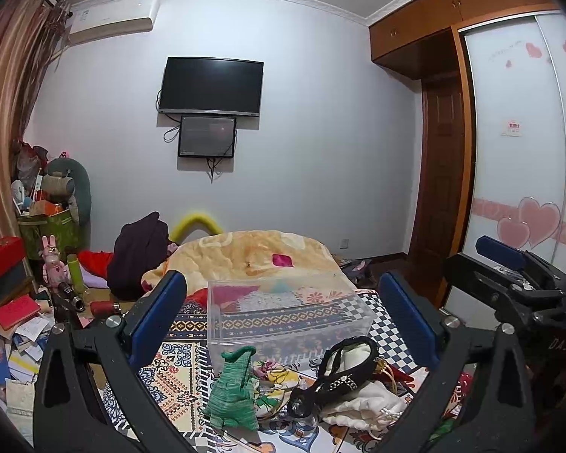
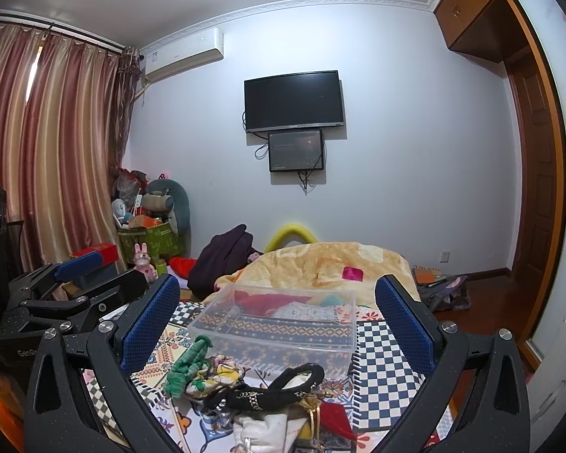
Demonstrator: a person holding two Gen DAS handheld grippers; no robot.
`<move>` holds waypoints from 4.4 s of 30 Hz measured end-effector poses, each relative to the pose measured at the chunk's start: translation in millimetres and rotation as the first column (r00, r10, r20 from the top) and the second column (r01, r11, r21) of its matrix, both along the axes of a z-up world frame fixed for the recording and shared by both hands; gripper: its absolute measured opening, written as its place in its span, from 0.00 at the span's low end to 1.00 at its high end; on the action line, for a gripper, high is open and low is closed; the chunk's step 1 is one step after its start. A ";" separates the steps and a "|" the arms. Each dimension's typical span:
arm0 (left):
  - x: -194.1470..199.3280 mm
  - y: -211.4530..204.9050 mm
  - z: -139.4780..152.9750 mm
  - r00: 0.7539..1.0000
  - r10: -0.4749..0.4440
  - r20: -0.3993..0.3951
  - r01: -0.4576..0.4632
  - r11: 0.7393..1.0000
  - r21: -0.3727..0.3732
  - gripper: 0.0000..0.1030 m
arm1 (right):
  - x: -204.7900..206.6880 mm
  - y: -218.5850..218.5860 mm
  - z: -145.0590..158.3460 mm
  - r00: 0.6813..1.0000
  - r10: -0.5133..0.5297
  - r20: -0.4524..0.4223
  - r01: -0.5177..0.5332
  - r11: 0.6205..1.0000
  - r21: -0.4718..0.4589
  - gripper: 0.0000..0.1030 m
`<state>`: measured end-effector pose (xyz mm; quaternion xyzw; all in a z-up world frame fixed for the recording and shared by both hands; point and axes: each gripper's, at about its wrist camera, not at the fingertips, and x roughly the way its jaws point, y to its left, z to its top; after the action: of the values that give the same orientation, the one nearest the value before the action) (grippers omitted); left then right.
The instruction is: Organize soft objects
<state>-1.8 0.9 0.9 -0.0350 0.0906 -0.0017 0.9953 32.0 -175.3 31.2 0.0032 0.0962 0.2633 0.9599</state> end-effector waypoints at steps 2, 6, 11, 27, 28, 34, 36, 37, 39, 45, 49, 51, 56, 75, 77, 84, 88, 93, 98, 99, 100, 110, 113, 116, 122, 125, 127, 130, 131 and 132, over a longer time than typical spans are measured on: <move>0.6 0.0 0.2 1.000 0.001 -0.002 -0.001 1.000 -0.002 1.00 | 0.0 -0.1 0.3 1.000 0.001 0.000 -0.001 1.000 0.001 1.00; 3.3 -1.4 -1.4 1.000 0.002 -0.006 -0.002 1.000 -0.003 1.00 | -0.3 -0.1 1.2 1.000 0.000 0.006 0.000 1.000 0.001 1.00; 3.4 -2.3 -1.8 1.000 0.003 -0.004 -0.003 1.000 -0.001 1.00 | -1.5 0.7 1.3 1.000 -0.002 0.007 0.002 1.000 0.001 1.00; 1.1 -4.3 -1.1 1.000 -0.005 0.003 0.005 1.000 0.007 1.00 | -2.9 0.1 3.2 1.000 -0.001 0.012 0.001 1.000 0.002 1.00; 0.8 -4.1 -0.8 1.000 -0.006 0.004 0.006 1.000 0.006 1.00 | -2.9 0.1 3.7 1.000 -0.001 0.014 0.001 1.000 0.002 1.00; -0.6 -3.9 -1.2 1.000 -0.008 0.004 0.008 1.000 0.004 1.00 | -3.3 0.0 1.9 1.000 -0.008 0.013 0.008 1.000 0.004 1.00; -0.9 -3.9 -1.5 1.000 -0.007 0.005 0.007 1.000 0.004 1.00 | -0.7 -0.2 0.7 1.000 -0.011 0.005 0.011 1.000 0.006 1.00; -0.5 -3.6 -1.9 1.000 -0.006 0.003 0.006 1.000 0.004 1.00 | 0.3 -0.5 -0.1 1.000 -0.012 0.001 0.012 1.000 0.007 1.00; 1.4 -2.6 -3.8 1.000 -0.010 -0.005 0.010 1.000 0.005 1.00 | 3.1 -1.5 -3.1 1.000 -0.017 -0.007 0.017 1.000 0.007 1.00; 17.2 4.8 -21.9 0.998 -0.001 -0.064 0.001 1.000 0.007 1.00 | 17.7 -6.8 -19.8 0.998 -0.050 -0.047 0.049 0.999 -0.017 1.00; 33.8 14.8 -47.9 0.989 -0.014 -0.145 0.011 1.000 -0.019 1.00 | 32.8 -10.6 -38.1 0.990 -0.038 -0.133 0.036 0.999 -0.022 1.00; 40.9 17.2 -62.4 0.983 0.003 -0.183 -0.006 1.000 -0.015 1.00 | 38.2 -12.2 -50.0 0.985 -0.027 -0.172 0.022 0.999 -0.030 0.96; 60.6 25.5 -97.6 0.958 0.024 -0.285 -0.031 0.999 -0.021 0.83 | 51.3 -10.6 -72.7 0.965 0.003 -0.261 -0.018 0.998 -0.054 0.81; 79.0 42.5 -146.0 0.918 -0.019 -0.396 0.008 1.000 -0.030 0.20 | 78.9 9.3 -108.0 0.897 0.058 -0.438 -0.113 0.989 -0.099 0.41; 77.1 41.3 -143.6 0.922 -0.016 -0.387 0.008 1.000 -0.022 0.15 | 82.5 10.7 -107.8 0.890 0.054 -0.453 -0.115 0.988 -0.107 0.41; 68.1 50.6 -130.8 0.938 -0.026 -0.347 0.007 0.998 -0.057 0.09 | 104.8 12.6 -104.6 0.863 0.047 -0.504 -0.123 0.985 -0.119 0.41; 64.5 54.3 -122.9 0.948 -0.018 -0.319 0.000 0.998 -0.056 0.09 | 106.8 18.2 -106.5 0.856 0.059 -0.514 -0.145 0.981 -0.128 0.24; 58.0 53.4 -113.8 0.957 -0.003 -0.289 -0.009 0.999 -0.040 0.09 | 101.6 23.0 -96.5 0.878 0.075 -0.472 -0.146 0.983 -0.115 0.12; 56.4 52.2 -104.3 0.963 0.006 -0.268 -0.015 0.999 -0.030 0.09 | 97.9 32.5 -74.3 0.906 0.107 -0.411 -0.162 0.981 -0.103 0.12; 56.3 52.0 -101.5 0.965 0.009 -0.264 -0.016 1.000 -0.026 0.09 | 98.2 33.8 -70.7 0.909 0.113 -0.401 -0.166 0.981 -0.101 0.12; 56.8 51.7 -97.1 0.967 0.010 -0.255 -0.016 1.000 -0.021 0.09 | 98.4 34.9 -67.3 0.913 0.117 -0.391 -0.168 0.981 -0.099 0.11; 76.2 45.7 -65.8 0.980 0.009 -0.199 -0.003 1.000 0.029 0.09 | 109.2 43.7 -35.8 0.943 0.147 -0.298 -0.183 0.978 -0.096 0.11; 87.1 41.9 -61.5 0.980 0.006 -0.197 0.003 0.999 0.047 0.09 | 112.0 44.4 -25.9 0.954 0.143 -0.264 -0.174 0.980 -0.098 0.11; 100.2 41.8 -57.5 0.979 -0.009 -0.205 0.018 0.999 0.039 0.09 | 117.1 44.7 -19.3 0.964 0.130 -0.234 -0.157 0.983 -0.100 0.11; 138.9 40.8 -55.0 0.968 -0.038 -0.248 0.047 0.998 0.028 0.09 | 139.9 49.8 -17.3 0.973 0.095 -0.212 -0.117 0.988 -0.097 0.11; 160.5 41.4 -59.4 0.961 -0.020 -0.274 0.034 0.998 0.046 0.09 | 150.1 51.9 -19.4 0.975 0.082 -0.207 -0.104 0.990 -0.096 0.11; 172.3 40.0 -64.3 0.956 -0.011 -0.294 0.028 0.998 0.056 0.09 | 157.2 53.6 -24.5 0.974 0.076 -0.215 -0.100 0.990 -0.102 0.11; 190.4 37.5 -73.0 0.945 -0.003 -0.328 0.028 0.997 0.072 0.09 | 167.7 56.4 -38.6 0.967 0.067 -0.246 -0.101 0.986 -0.129 0.11; 194.0 37.2 -75.7 0.942 -0.002 -0.336 0.029 0.997 0.076 0.09 | 170.1 56.7 -42.5 0.964 0.065 -0.259 -0.104 0.985 -0.138 0.11; 198.4 36.8 -78.1 0.938 -0.005 -0.347 0.033 0.997 0.077 0.09 | 172.7 57.3 -46.5 0.960 0.063 -0.272 -0.105 0.984 -0.144 0.11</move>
<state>196.7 37.7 -77.2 0.0067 0.2646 -0.0014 0.9643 204.7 -118.0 -15.3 -0.0411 0.2449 0.2927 0.9234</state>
